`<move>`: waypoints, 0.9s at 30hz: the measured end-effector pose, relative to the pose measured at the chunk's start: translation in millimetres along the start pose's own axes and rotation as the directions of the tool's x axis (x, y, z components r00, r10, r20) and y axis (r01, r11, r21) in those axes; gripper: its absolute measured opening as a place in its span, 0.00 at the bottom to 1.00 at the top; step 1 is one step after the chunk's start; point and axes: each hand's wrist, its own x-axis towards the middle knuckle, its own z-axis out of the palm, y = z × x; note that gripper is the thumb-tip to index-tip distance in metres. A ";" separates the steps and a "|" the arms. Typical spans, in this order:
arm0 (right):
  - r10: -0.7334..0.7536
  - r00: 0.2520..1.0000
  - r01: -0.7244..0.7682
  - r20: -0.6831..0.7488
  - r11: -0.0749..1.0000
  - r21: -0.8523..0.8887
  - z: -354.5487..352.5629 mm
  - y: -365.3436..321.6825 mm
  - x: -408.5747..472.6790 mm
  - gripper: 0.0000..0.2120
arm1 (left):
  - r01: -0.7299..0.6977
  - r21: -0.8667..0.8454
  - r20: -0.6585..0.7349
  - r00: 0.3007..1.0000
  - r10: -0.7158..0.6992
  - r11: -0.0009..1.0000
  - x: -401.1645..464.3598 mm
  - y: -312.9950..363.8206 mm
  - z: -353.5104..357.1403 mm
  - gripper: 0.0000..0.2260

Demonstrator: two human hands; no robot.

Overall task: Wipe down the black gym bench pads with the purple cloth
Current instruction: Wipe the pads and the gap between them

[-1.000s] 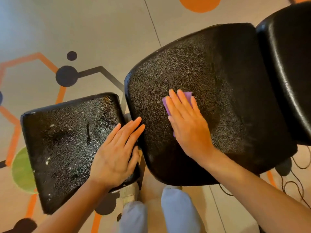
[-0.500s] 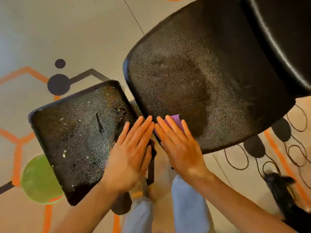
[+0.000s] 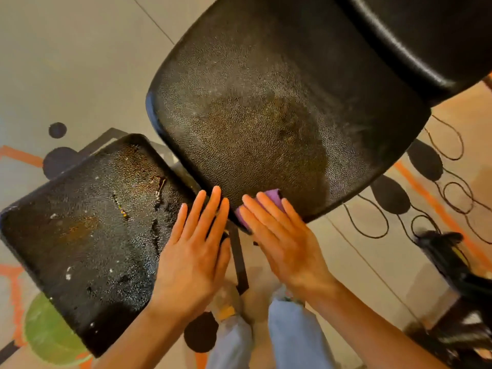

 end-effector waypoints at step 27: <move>0.475 0.847 -0.425 -0.240 0.875 0.232 -22.6 92.2 13.1 0.20 | -0.125 0.023 -0.027 0.992 0.126 0.992 48.4 32.0 -3.4 0.26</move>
